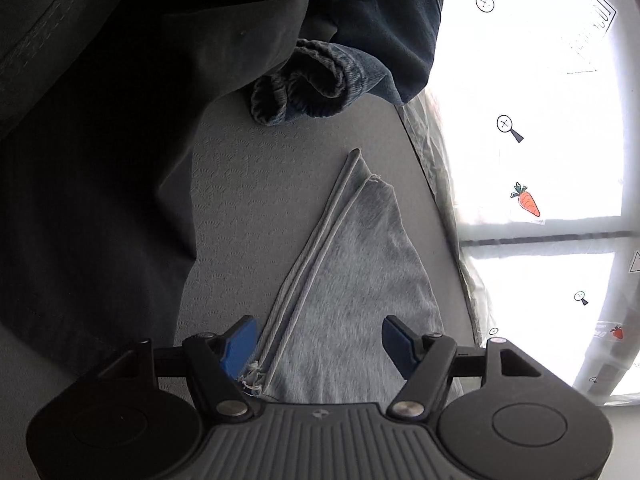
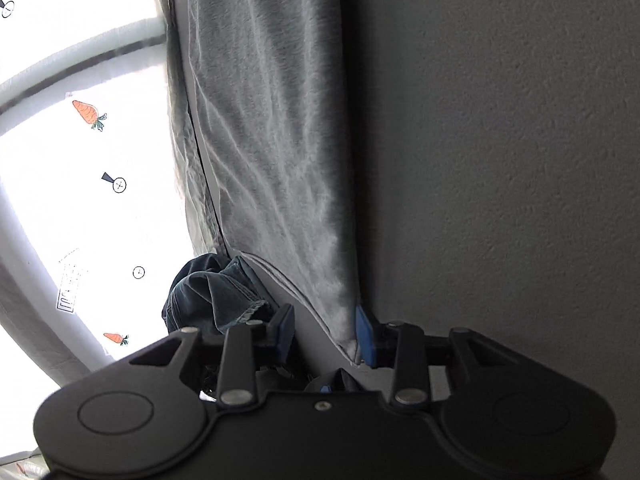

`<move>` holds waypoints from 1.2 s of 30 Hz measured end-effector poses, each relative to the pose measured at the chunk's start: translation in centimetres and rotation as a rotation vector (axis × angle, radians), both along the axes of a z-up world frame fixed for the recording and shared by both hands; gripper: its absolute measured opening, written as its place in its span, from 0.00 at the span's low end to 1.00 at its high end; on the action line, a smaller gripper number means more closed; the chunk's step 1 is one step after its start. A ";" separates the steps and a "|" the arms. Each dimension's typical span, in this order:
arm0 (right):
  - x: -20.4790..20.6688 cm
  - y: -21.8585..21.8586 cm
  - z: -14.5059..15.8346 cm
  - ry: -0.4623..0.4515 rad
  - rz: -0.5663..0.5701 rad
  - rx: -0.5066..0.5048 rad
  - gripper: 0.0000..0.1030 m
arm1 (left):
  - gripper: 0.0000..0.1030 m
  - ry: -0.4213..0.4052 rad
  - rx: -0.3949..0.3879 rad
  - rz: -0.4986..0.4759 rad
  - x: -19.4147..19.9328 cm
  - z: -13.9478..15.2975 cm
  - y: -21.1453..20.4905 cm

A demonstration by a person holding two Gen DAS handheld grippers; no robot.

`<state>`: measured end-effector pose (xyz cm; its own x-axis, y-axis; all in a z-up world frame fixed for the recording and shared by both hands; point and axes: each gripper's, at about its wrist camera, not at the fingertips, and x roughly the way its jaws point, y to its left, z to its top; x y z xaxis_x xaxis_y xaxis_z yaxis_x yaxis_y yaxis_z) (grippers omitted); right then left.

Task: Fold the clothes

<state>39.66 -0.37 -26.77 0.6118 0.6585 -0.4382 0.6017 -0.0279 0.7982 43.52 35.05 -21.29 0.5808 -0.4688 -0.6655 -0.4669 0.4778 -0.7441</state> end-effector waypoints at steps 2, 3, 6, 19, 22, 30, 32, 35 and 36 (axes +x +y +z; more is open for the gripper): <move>0.3 1.5 -0.4 0.034 0.003 0.003 0.38 | 0.68 0.006 -0.014 -0.009 1.1 -0.4 0.1; 0.5 2.0 -0.5 0.046 0.002 0.006 0.38 | 0.68 0.007 -0.019 -0.013 1.6 -0.7 0.1; 1.3 3.1 -0.8 0.062 -0.006 0.019 0.38 | 0.68 0.010 -0.019 -0.021 2.6 -1.1 0.1; 1.9 5.1 -1.0 0.163 -0.041 0.081 0.39 | 0.68 0.039 -0.037 -0.010 3.2 -2.3 1.7; 1.6 5.0 -0.8 0.190 -0.048 0.095 0.45 | 0.68 0.037 -0.034 -0.002 2.8 -2.3 2.1; 2.3 5.0 -1.8 0.213 -0.069 0.156 0.55 | 0.68 0.054 -0.028 0.012 2.4 -2.6 2.8; 2.6 5.0 -2.1 0.217 -0.080 0.177 0.55 | 0.68 0.055 -0.026 0.010 2.4 -2.6 2.9; 2.9 4.6 -2.4 0.207 -0.101 0.158 0.24 | 0.68 0.056 -0.020 0.005 2.4 -2.7 2.9; 3.0 4.4 -2.7 0.210 -0.110 0.159 0.18 | 0.68 0.055 -0.018 0.001 2.4 -2.6 2.9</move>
